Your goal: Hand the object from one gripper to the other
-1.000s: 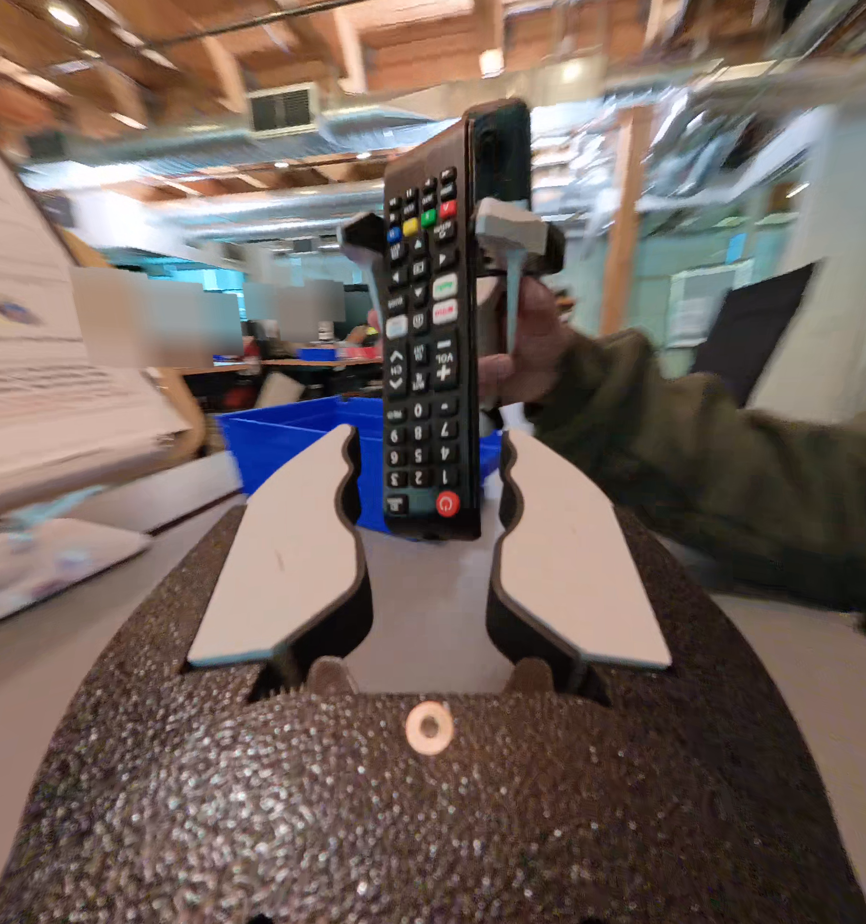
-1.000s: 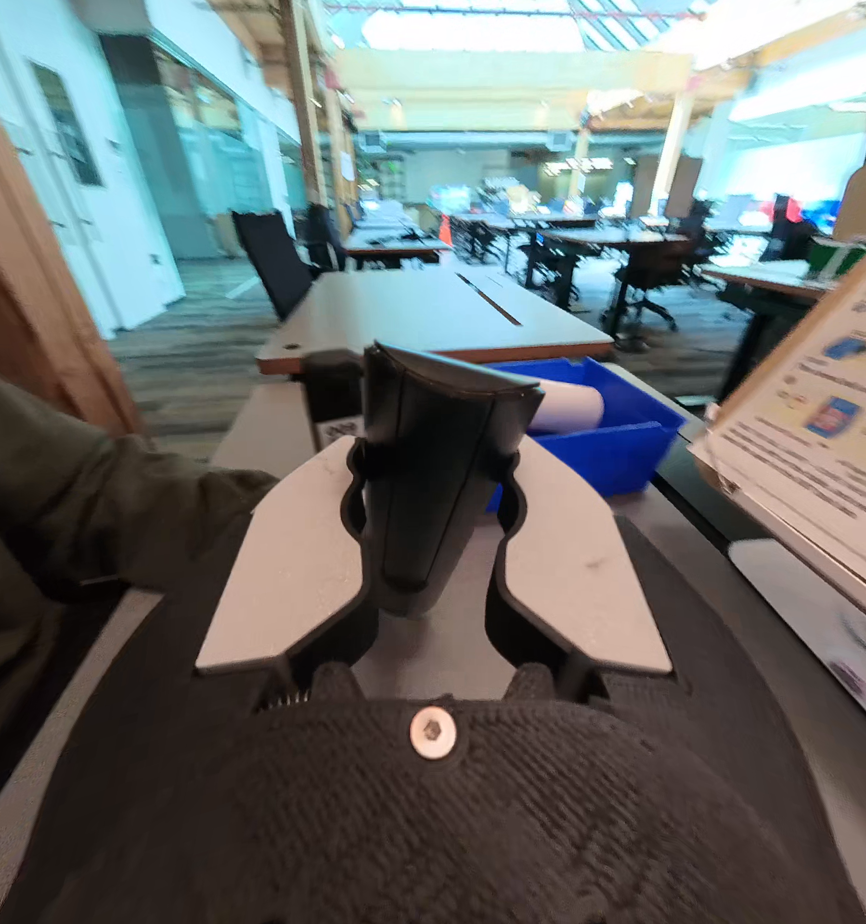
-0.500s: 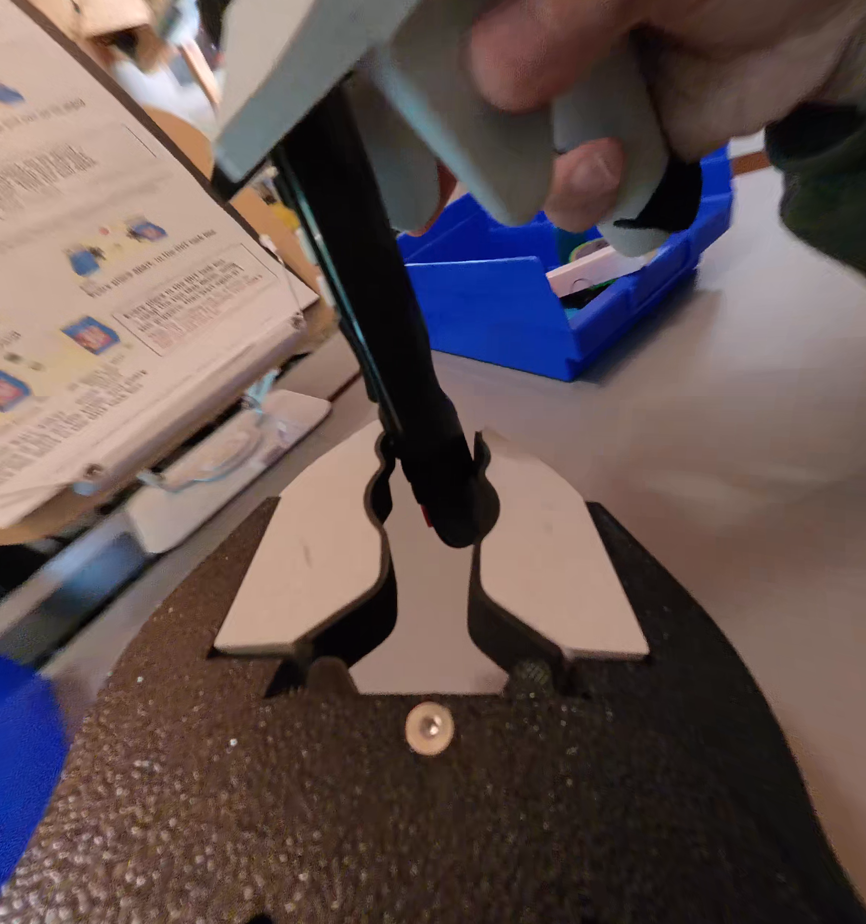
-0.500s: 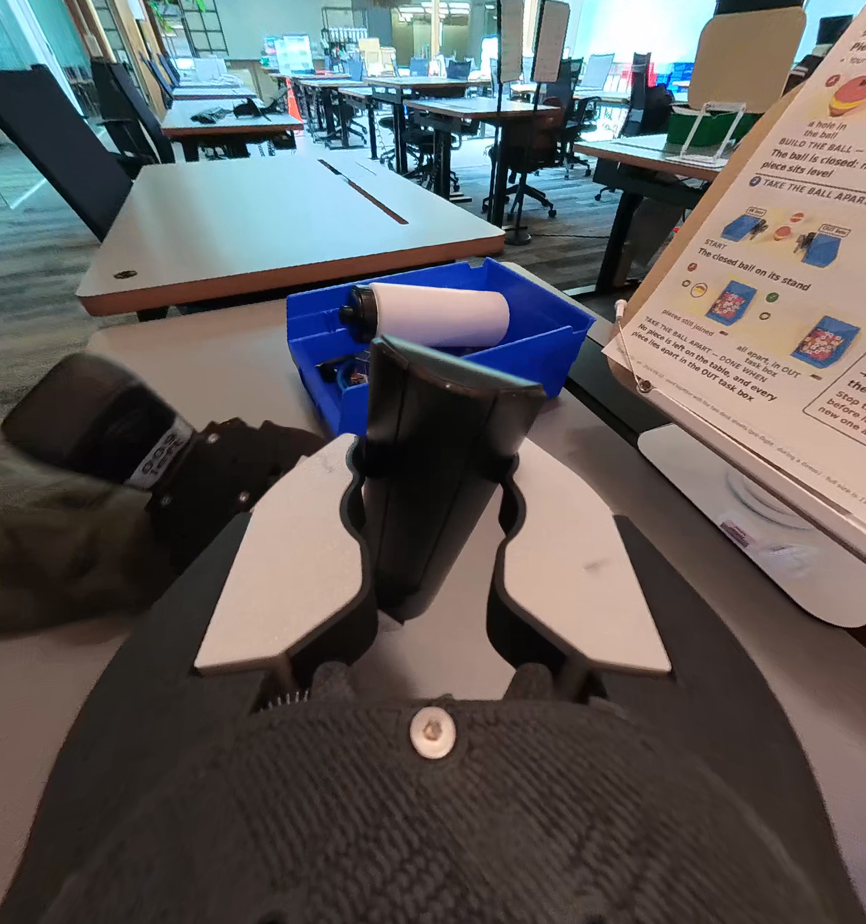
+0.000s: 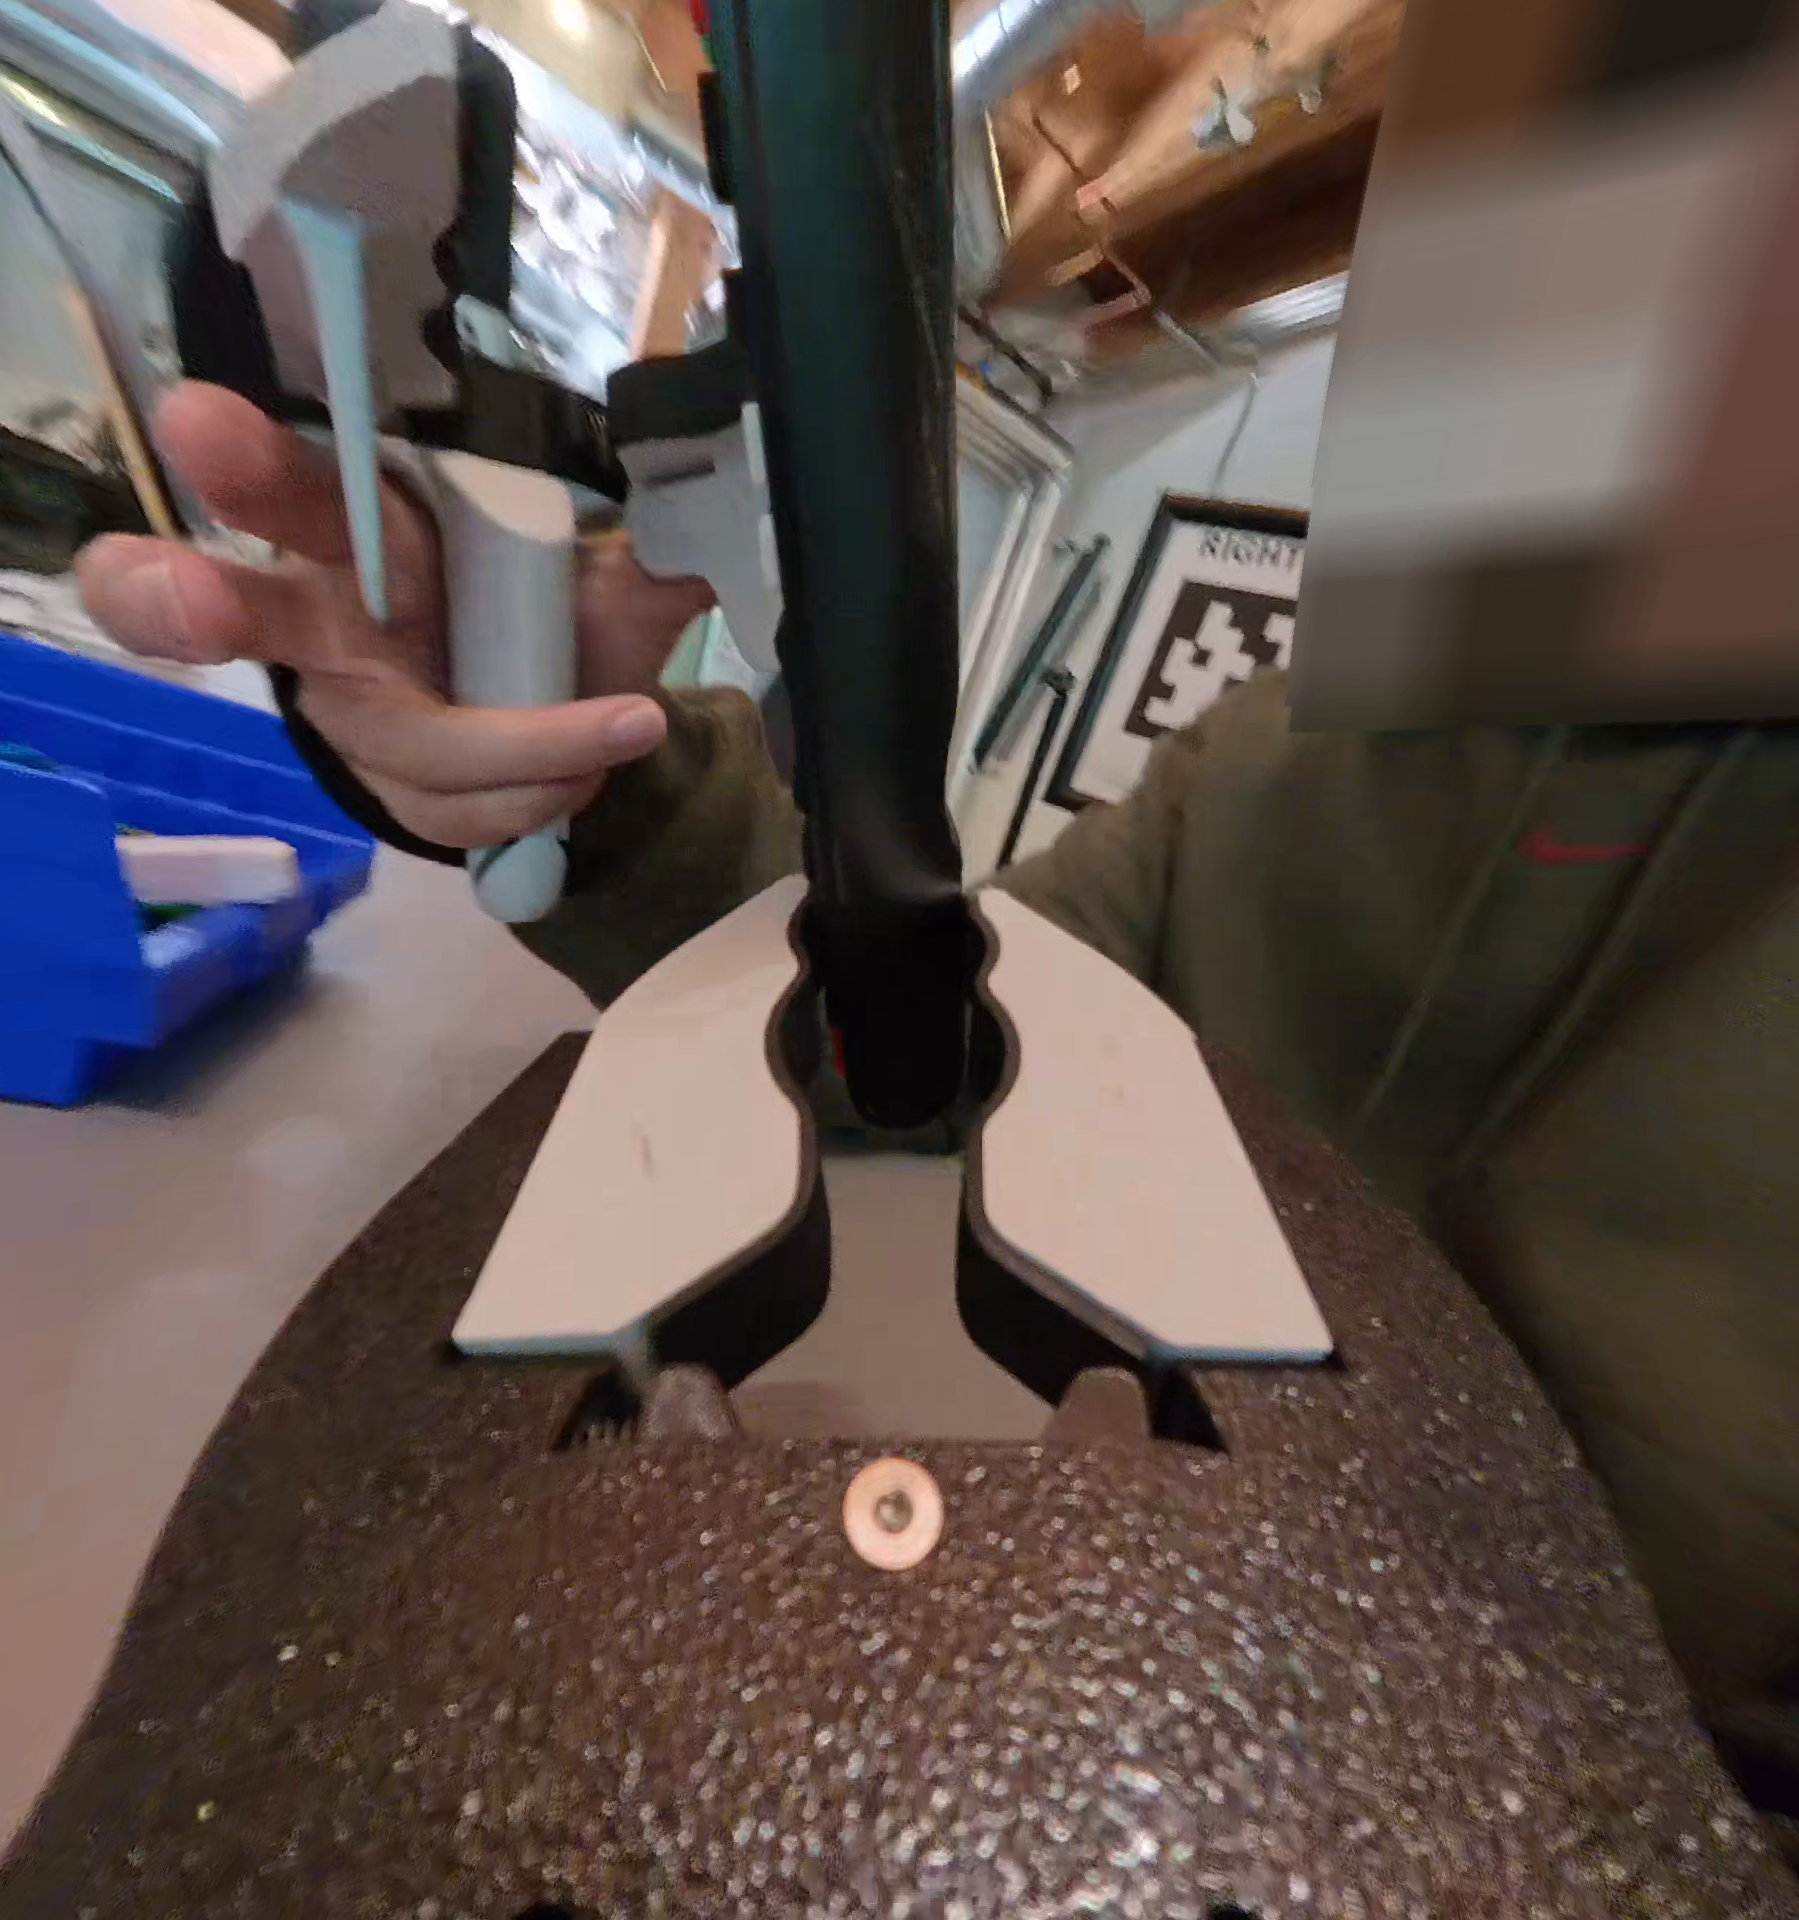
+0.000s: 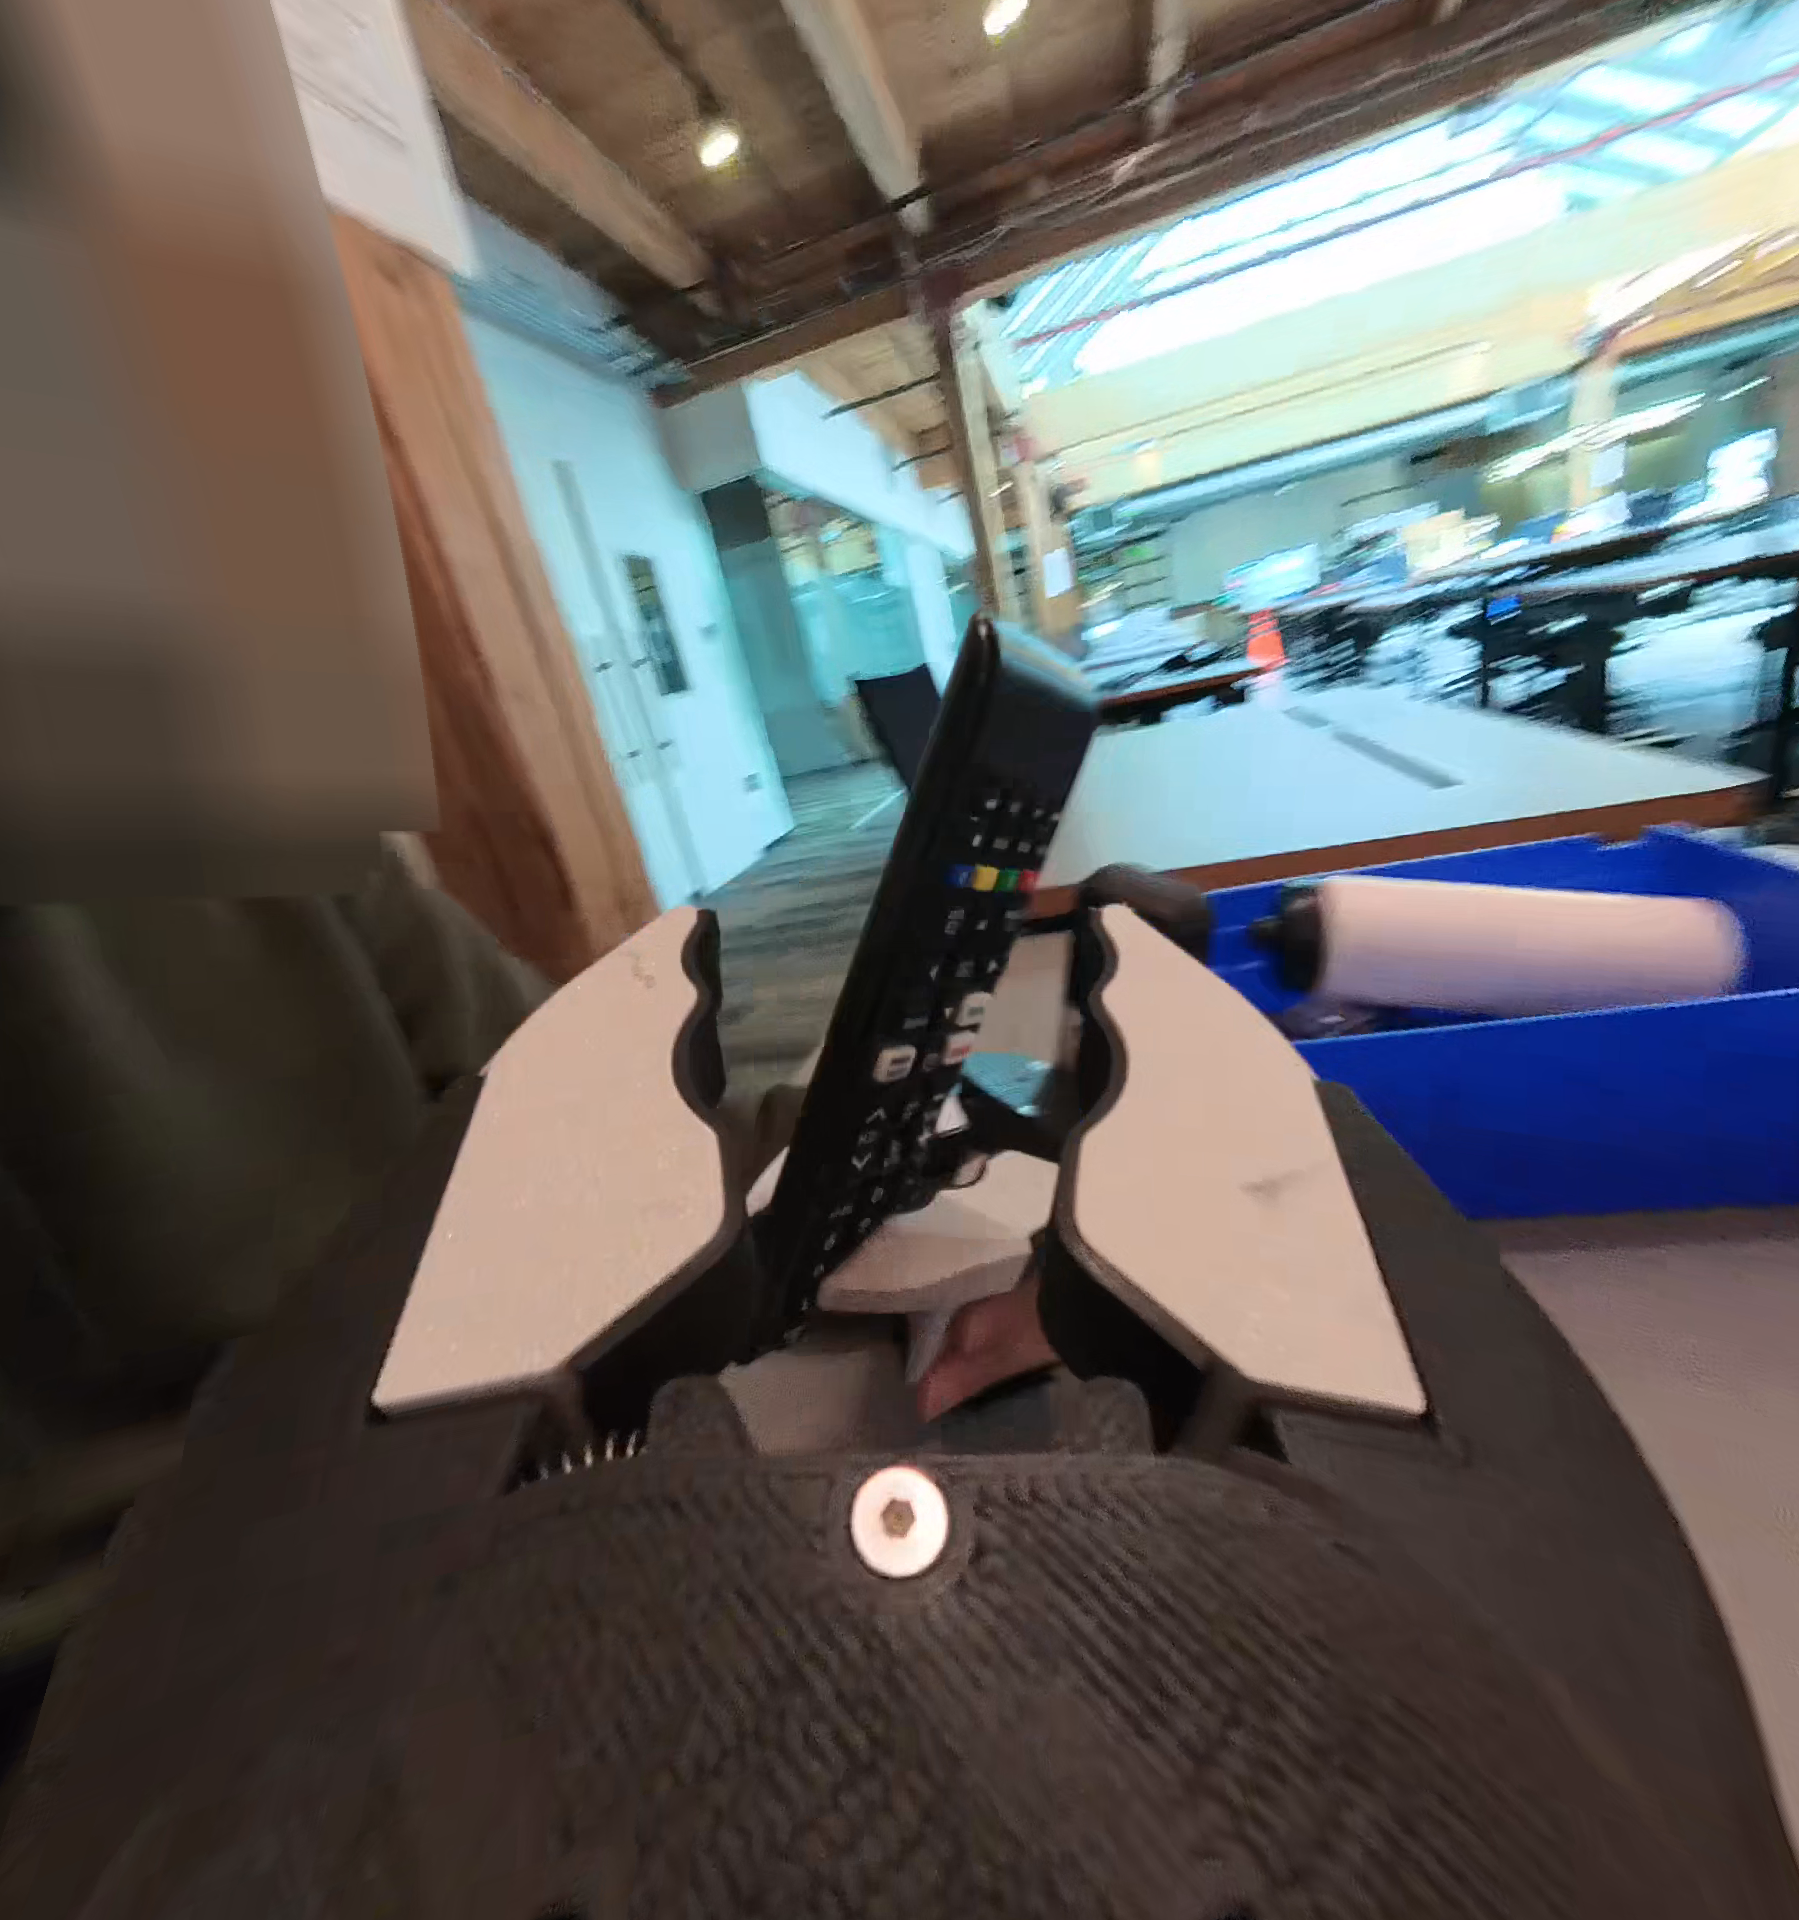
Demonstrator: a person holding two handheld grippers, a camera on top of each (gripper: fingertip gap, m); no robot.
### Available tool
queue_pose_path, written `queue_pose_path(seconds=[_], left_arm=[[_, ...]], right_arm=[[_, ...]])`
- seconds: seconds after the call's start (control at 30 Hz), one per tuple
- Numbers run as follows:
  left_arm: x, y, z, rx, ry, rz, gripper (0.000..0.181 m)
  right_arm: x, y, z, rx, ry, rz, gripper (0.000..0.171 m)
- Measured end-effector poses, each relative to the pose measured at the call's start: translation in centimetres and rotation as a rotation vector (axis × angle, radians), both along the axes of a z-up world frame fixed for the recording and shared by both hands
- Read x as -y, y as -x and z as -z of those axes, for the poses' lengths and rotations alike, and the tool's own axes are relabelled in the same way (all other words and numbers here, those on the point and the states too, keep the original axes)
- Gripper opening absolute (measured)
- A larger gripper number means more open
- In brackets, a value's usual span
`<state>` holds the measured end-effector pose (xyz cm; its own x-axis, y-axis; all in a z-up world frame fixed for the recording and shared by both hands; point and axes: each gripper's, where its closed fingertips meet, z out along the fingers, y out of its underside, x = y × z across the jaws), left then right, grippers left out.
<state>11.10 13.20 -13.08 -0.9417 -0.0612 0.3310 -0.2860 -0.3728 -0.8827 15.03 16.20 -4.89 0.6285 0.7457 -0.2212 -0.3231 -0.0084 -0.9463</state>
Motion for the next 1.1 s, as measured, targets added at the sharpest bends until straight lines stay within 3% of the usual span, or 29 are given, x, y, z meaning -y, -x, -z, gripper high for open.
queue_pose_path(seconds=[0.13,0.2,0.37,0.5,0.57,0.63,0.73,0.83,0.93,1.1], left_arm=[[2.1,1.8,0.9,-0.017,-0.069,0.164,0.024],[2.7,2.9,0.9,-0.007,-0.071,0.237,0.024],[3.8,5.0,1.5,-0.027,-0.112,0.398,0.024],[3.9,5.3,1.4,0.005,-0.115,0.398,0.023],[3.3,4.0,0.9,0.044,-0.095,0.273,0.027],[1.9,0.1,0.9,0.05,-0.109,-0.045,0.038],[-1.9,-4.7,0.5,0.136,-0.213,-0.568,0.059],[-5.0,-6.5,0.2,0.262,-0.383,-0.921,0.06],[-6.1,-6.1,-1.3,0.321,-0.354,-1.03,0.057],[-8.0,-6.4,-2.3,0.205,-0.336,-1.115,0.055]], right_arm=[[0.9,3.6,1.2,0.071,0.012,-0.177,0.067],[1.2,4.2,1.5,0.089,0.003,-0.214,0.049],[2.6,5.9,2.3,0.121,-0.018,-0.341,0.063],[3.0,6.7,1.9,0.149,-0.024,-0.39,0.055],[2.3,6.0,1.1,0.138,-0.009,-0.323,0.055],[0.4,4.0,1.3,0.201,0.035,-0.125,0.054],[-2.1,-0.2,4.5,0.534,0.161,0.249,0.053],[-3.4,-3.8,6.2,0.822,0.232,0.528,0.053],[-4.1,-5.6,6.9,1.077,0.217,0.687,0.053],[-5.1,-6.1,7.7,1.454,0.145,0.794,0.052]])
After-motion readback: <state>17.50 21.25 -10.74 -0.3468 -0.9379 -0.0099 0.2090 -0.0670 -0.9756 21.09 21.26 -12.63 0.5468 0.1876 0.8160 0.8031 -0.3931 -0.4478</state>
